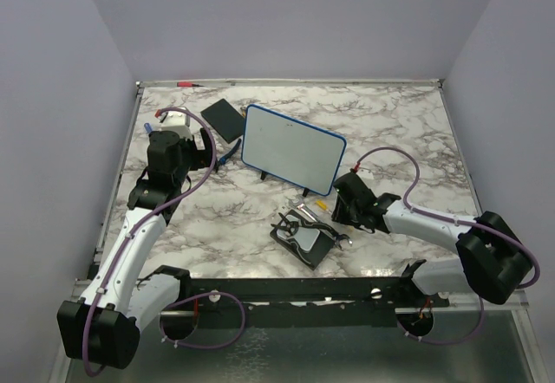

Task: Write a sentence on the whiteboard
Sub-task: Open the whiteboard marker at the center of the board.

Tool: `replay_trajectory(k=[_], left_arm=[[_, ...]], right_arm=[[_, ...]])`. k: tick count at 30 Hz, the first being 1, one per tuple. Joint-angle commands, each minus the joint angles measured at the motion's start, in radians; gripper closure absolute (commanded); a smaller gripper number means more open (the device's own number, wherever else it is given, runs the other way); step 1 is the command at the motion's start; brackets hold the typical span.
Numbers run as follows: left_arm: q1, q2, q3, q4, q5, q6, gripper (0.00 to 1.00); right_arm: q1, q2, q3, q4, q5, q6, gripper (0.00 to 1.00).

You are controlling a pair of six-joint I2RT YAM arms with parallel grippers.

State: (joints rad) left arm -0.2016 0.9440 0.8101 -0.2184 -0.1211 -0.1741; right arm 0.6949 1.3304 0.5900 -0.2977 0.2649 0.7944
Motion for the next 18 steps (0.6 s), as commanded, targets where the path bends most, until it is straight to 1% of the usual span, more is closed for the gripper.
replay_trajectory(k=[1, 6, 10, 13, 16, 18], left_arm=[[-0.006, 0.001, -0.009, 0.019, 0.017, 0.01, 0.01], [-0.007, 0.001, -0.01, 0.019, 0.018, 0.009, 0.01], [-0.008, 0.0, -0.01, 0.019, 0.019, 0.01, 0.01], [-0.011, -0.002, -0.01, 0.02, 0.02, 0.009, 0.01], [-0.014, -0.004, -0.01, 0.019, 0.02, 0.01, 0.01], [-0.014, -0.004, -0.01, 0.02, 0.021, 0.01, 0.01]], right_arm=[[0.002, 0.046, -0.039, -0.158, 0.075, 0.035, 0.65], [0.001, 0.035, -0.048, -0.166, 0.074, 0.051, 0.71], [0.002, 0.027, -0.056, -0.188, 0.09, 0.102, 0.78], [0.001, 0.036, -0.059, -0.17, 0.087, 0.126, 0.82], [0.002, 0.053, -0.053, -0.145, 0.064, 0.124, 0.83], [0.001, 0.057, -0.039, -0.156, 0.058, 0.114, 0.81]])
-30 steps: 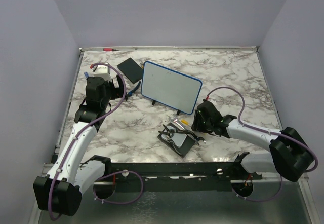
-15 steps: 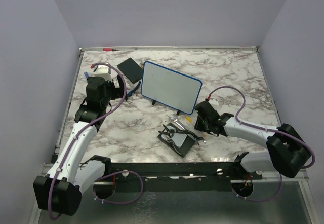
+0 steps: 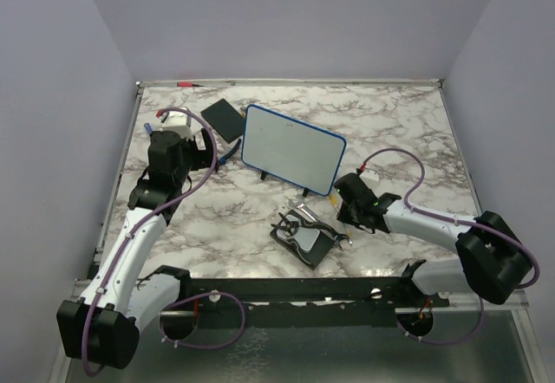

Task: Write a sentence on the whiteboard
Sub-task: Open the whiteboard marker at the center of the board.

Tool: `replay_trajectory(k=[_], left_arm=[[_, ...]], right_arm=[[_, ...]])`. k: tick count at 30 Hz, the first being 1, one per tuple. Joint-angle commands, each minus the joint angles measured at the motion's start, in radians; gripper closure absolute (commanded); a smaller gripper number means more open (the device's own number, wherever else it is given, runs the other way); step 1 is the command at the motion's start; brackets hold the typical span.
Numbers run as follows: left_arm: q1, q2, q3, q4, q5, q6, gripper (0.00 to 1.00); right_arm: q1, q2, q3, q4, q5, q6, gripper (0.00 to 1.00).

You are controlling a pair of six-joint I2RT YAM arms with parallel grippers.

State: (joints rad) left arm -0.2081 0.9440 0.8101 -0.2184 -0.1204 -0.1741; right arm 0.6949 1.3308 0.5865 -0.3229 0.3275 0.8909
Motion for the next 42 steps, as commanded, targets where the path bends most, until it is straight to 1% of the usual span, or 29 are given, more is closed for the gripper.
replay_trajectory(k=[1, 6, 10, 14, 18, 21, 26, 29, 30, 31, 36, 39, 42], left_arm=[[-0.008, -0.004, -0.01, 0.02, 0.02, 0.01, 0.01], [-0.008, -0.005, -0.01, 0.02, 0.022, 0.01, 0.01], [-0.01, -0.004, -0.011, 0.02, 0.024, 0.009, 0.01], [-0.012, -0.005, -0.011, 0.021, 0.026, 0.009, 0.01], [-0.016, -0.006, -0.011, 0.021, 0.025, 0.01, 0.01], [-0.017, -0.007, -0.011, 0.02, 0.024, 0.01, 0.01], [-0.019, -0.001, -0.011, 0.021, 0.022, 0.008, 0.01], [-0.02, 0.008, -0.014, 0.028, 0.039, 0.01, 0.01], [-0.021, 0.01, -0.016, 0.029, 0.069, 0.021, 0.01], [-0.025, 0.01, -0.019, 0.033, 0.098, 0.033, 0.01], [-0.047, 0.004, -0.047, 0.074, 0.223, 0.067, 0.01], [-0.078, 0.003, -0.055, 0.093, 0.288, 0.083, 0.01], [-0.129, -0.004, -0.065, 0.109, 0.346, 0.111, 0.01]], right_arm=[[0.002, 0.053, -0.028, -0.146, 0.001, 0.013, 0.79], [0.003, 0.002, -0.002, -0.225, 0.009, -0.008, 0.68], [0.016, -0.019, 0.004, -0.27, -0.009, 0.002, 0.62], [0.033, -0.008, 0.008, -0.299, -0.007, 0.015, 0.61], [0.046, 0.013, 0.017, -0.304, 0.003, 0.014, 0.61], [0.05, 0.033, 0.022, -0.288, 0.011, 0.009, 0.64], [0.053, 0.062, 0.02, -0.277, 0.039, 0.019, 0.77], [0.053, 0.048, 0.008, -0.253, 0.032, 0.016, 0.9], [0.054, 0.038, 0.007, -0.253, 0.032, 0.017, 0.95], [0.053, 0.022, 0.009, -0.258, 0.038, 0.018, 0.99], [0.053, -0.124, 0.041, -0.355, 0.059, 0.018, 0.99], [0.054, -0.232, 0.067, -0.428, -0.007, -0.007, 0.99], [0.052, -0.32, 0.113, -0.55, -0.064, -0.007, 0.99]])
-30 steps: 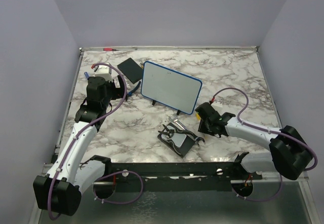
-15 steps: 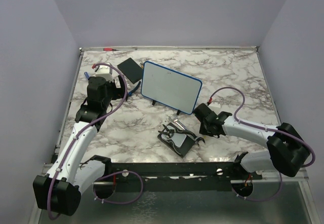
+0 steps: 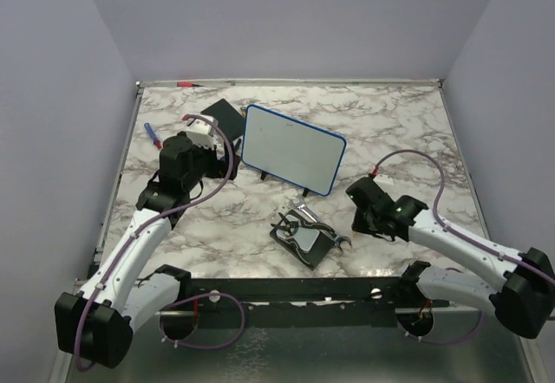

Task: Write a sentence on the whiteboard
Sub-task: Open the whiteboard marker at the center of the board.

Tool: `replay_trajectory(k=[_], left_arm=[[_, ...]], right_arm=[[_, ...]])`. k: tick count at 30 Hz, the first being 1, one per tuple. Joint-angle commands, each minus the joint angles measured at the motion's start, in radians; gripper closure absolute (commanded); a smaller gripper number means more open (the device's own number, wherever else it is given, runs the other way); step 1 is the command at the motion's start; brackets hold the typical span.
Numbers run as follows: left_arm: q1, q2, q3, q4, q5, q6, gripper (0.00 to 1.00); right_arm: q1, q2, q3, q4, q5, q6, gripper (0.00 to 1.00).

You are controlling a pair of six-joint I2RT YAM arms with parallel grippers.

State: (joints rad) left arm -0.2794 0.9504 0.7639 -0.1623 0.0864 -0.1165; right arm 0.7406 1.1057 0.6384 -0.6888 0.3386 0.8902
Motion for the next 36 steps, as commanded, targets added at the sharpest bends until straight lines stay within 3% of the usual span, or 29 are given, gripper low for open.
replay_trajectory(k=[1, 6, 11, 14, 22, 31, 36], left_arm=[[-0.08, -0.015, -0.022, 0.057, 0.153, 0.062, 0.01], [-0.208, -0.041, -0.045, 0.082, 0.214, 0.111, 0.02], [-0.405, -0.078, -0.087, 0.099, 0.236, 0.212, 0.03], [-0.523, -0.106, -0.113, 0.1, 0.195, 0.259, 0.03], [-0.776, -0.148, -0.153, 0.074, 0.055, 0.355, 0.03], [-1.028, -0.066, -0.142, -0.005, -0.047, 0.422, 0.1], [-1.103, -0.038, -0.139, -0.017, -0.108, 0.435, 0.23]], right_arm=[[0.008, -0.121, 0.076, -0.218, -0.105, -0.015, 0.99], [0.008, -0.218, 0.186, -0.366, -0.29, -0.07, 0.99], [0.008, -0.249, 0.298, -0.371, -0.591, -0.164, 0.99], [0.008, -0.21, 0.331, -0.353, -0.792, -0.209, 0.99], [0.007, -0.09, 0.286, -0.259, -1.13, -0.263, 0.99], [0.008, 0.005, 0.268, -0.267, -1.284, -0.352, 0.99], [0.007, 0.044, 0.277, -0.301, -1.309, -0.414, 0.99]])
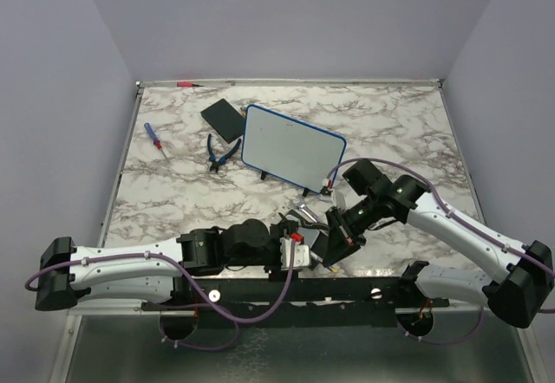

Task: Write a sentence on the whiteboard
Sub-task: Open the whiteboard marker at the center of the board.

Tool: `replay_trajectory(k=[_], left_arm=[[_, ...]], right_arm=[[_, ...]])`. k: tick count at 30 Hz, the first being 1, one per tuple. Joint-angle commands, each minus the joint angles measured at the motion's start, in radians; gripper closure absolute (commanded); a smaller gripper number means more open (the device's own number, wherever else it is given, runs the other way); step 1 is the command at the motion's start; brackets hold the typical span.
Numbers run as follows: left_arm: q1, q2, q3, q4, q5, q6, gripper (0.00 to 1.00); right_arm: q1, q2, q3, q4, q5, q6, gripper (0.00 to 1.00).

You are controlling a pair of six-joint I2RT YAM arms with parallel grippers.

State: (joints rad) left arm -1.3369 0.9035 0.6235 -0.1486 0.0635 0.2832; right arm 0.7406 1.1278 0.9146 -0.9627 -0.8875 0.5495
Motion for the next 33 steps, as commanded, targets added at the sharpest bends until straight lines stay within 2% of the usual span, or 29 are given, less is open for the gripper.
replay_trajectory(k=[1, 7, 12, 16, 19, 23, 30, 33], left_arm=[[-0.054, 0.009, -0.001, -0.031, -0.096, 0.036, 0.28], [-0.074, 0.011, -0.002, -0.032, -0.123, 0.033, 0.5], [-0.08, 0.044, 0.008, -0.037, -0.118, 0.03, 0.63], [-0.082, 0.058, 0.011, -0.037, -0.112, 0.025, 0.65], [-0.082, 0.066, 0.015, -0.038, -0.11, 0.017, 0.72], [-0.085, 0.076, 0.02, -0.037, -0.095, 0.005, 0.72], [-0.084, 0.087, 0.023, -0.028, -0.078, -0.007, 0.57], [-0.084, 0.083, 0.021, -0.026, -0.076, -0.009, 0.68]], right_arm=[[0.008, 0.027, 0.001, -0.03, -0.086, -0.085, 0.99], [0.007, 0.046, 0.014, -0.058, -0.079, -0.12, 0.99], [0.007, 0.046, 0.029, -0.063, -0.097, -0.133, 0.99], [0.007, 0.048, 0.034, -0.081, -0.098, -0.149, 0.99], [0.007, 0.049, 0.032, -0.077, -0.107, -0.152, 0.99], [0.008, 0.05, 0.03, -0.067, -0.116, -0.152, 0.99], [0.008, 0.063, 0.026, -0.065, -0.128, -0.165, 0.99], [0.008, 0.069, 0.028, -0.071, -0.126, -0.172, 0.99]])
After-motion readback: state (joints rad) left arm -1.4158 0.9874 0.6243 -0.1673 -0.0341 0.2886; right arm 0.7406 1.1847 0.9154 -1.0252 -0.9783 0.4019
